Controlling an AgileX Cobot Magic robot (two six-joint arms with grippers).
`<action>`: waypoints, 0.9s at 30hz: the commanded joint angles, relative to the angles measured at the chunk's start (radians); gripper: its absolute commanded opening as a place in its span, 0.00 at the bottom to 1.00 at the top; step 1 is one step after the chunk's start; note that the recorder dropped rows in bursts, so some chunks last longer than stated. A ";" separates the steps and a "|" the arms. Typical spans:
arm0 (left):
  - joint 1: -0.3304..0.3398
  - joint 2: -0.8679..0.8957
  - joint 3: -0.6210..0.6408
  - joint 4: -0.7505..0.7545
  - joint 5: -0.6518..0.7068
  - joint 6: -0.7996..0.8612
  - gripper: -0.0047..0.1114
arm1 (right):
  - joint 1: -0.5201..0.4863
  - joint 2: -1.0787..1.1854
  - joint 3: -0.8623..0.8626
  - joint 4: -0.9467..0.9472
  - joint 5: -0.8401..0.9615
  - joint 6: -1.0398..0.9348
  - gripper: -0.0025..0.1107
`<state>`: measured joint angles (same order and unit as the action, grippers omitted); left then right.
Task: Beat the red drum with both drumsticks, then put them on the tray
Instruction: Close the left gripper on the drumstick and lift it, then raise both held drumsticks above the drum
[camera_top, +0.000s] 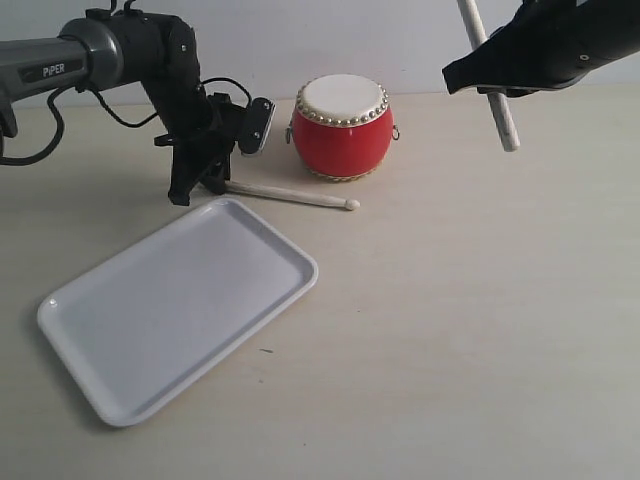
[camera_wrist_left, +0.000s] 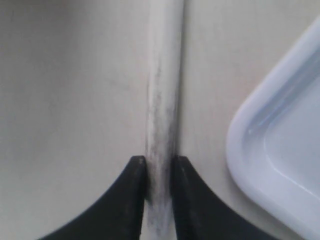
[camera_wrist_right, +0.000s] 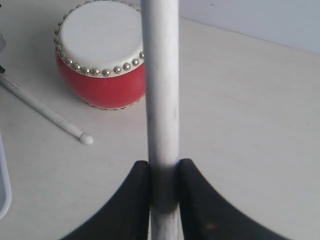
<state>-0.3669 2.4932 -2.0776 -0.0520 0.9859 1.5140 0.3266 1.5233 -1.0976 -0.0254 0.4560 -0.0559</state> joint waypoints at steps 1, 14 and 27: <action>-0.003 -0.005 -0.003 -0.010 0.012 -0.003 0.04 | -0.004 -0.009 0.002 -0.001 -0.018 -0.002 0.02; -0.003 -0.142 -0.003 -0.017 0.122 -0.128 0.04 | -0.004 -0.009 0.002 -0.001 -0.022 -0.002 0.02; -0.004 -0.269 -0.003 -0.196 0.235 -0.628 0.04 | -0.004 -0.009 -0.110 0.052 0.063 0.016 0.02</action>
<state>-0.3669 2.2618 -2.0776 -0.2205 1.2142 1.0531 0.3266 1.5233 -1.1714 0.0153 0.5087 -0.0519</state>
